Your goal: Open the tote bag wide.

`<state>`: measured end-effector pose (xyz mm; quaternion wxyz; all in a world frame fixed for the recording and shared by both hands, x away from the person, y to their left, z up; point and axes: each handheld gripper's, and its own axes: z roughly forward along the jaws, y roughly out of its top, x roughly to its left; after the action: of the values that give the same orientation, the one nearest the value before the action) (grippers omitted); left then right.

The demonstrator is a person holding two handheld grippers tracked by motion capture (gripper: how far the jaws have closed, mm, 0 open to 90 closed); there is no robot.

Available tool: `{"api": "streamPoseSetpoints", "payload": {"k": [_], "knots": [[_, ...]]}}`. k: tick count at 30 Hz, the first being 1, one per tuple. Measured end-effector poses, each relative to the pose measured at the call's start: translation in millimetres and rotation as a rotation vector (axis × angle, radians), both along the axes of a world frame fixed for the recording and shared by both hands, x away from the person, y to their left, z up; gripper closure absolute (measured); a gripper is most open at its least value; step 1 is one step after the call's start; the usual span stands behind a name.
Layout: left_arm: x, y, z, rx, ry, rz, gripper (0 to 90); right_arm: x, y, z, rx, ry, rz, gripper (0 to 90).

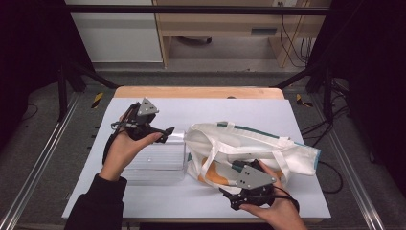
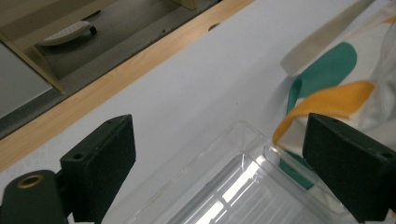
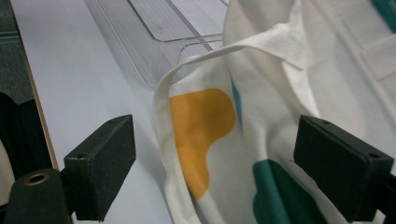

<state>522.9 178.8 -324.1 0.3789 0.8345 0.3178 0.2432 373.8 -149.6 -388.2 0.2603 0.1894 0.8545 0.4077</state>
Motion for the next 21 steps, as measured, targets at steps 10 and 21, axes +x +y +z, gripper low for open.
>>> {"api": "streamPoseSetpoints", "payload": {"k": [10,21], "knots": [[13.5,-23.0,28.2,0.040,-0.021,-0.051,10.1,9.1,-29.1,19.4,-0.012,0.008,-0.051,10.2],[27.5,-61.8,51.0,0.024,-0.008,-0.136,11.3,26.0,-45.7,42.8,-0.001,-0.030,-0.056,11.1]]}}
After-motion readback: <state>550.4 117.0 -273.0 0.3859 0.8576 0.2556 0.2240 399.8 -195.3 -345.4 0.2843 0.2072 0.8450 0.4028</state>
